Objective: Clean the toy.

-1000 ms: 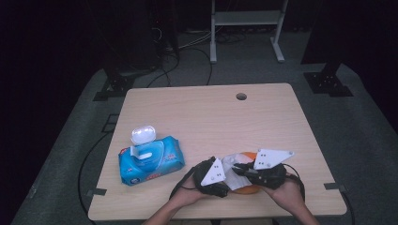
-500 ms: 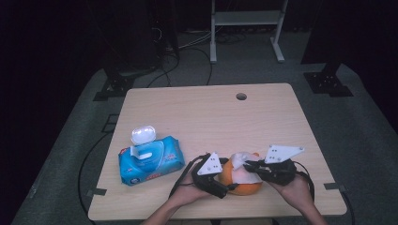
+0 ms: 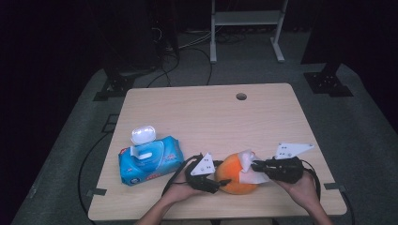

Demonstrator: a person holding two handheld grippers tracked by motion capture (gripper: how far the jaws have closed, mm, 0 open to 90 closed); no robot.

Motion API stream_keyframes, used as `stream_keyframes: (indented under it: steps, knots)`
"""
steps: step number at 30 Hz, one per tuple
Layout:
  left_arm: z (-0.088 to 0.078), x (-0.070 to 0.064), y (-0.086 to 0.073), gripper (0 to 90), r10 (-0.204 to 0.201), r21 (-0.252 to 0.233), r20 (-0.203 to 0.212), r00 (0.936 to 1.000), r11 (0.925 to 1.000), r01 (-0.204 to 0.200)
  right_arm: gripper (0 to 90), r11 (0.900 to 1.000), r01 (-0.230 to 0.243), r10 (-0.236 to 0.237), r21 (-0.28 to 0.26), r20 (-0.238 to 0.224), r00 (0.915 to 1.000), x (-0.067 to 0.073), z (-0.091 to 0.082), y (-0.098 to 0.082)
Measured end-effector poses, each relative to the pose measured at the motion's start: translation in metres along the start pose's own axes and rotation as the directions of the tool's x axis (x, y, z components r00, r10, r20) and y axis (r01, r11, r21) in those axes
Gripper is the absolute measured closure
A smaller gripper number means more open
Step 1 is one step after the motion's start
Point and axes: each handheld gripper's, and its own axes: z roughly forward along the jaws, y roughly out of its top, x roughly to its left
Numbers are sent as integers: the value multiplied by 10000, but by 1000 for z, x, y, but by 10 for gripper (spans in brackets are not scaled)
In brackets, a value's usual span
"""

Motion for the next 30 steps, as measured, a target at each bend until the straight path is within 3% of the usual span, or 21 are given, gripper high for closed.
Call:
stream_keyframes:
  steps: [6, 8, 11, 14, 16, 20, 23, 30]
  knots:
    - [-3, 2, -5, 359, 127, 130, 4, 9999, 9998, -127, 821, 9999, 93, -95, -106, -163, 9998, 3, 1, 3]
    - [-4, 3, -7, 359, 17, 122, 23, 10000, 9999, -17, 821, 9999, -120, 123, 74, -292, 9995, -4, 2, -2]
    - [-4, 3, -8, 359, -28, 96, 24, 10000, 9999, 28, 820, 9972, -590, 595, 464, -83, 9982, -16, -1, -12]
    - [-4, 3, -8, 359, -36, 89, 46, 10000, 10000, 36, 820, 9982, -593, 594, 87, -92, 9982, -15, -7, -10]
    - [-4, 3, -9, 360, -3, 111, 67, 10000, 9999, 2, 820, 9983, -468, 455, -336, -382, 9982, -11, -7, -4]
    - [-5, 4, -10, 359, 29, 166, 65, 10000, 9999, -30, 820, 9985, -520, 530, 160, -699, 9961, -13, 3, -9]
    - [-5, 4, -9, 359, -32, 152, 47, 10000, 9999, 31, 820, 9953, -802, 829, 548, -503, 9953, -21, 0, -15]
    - [-3, -5, -3, 358, 511, 111, -54, 9987, 9986, -510, 807, 9948, -714, 664, -728, -693, 9954, -12, -7, 4]
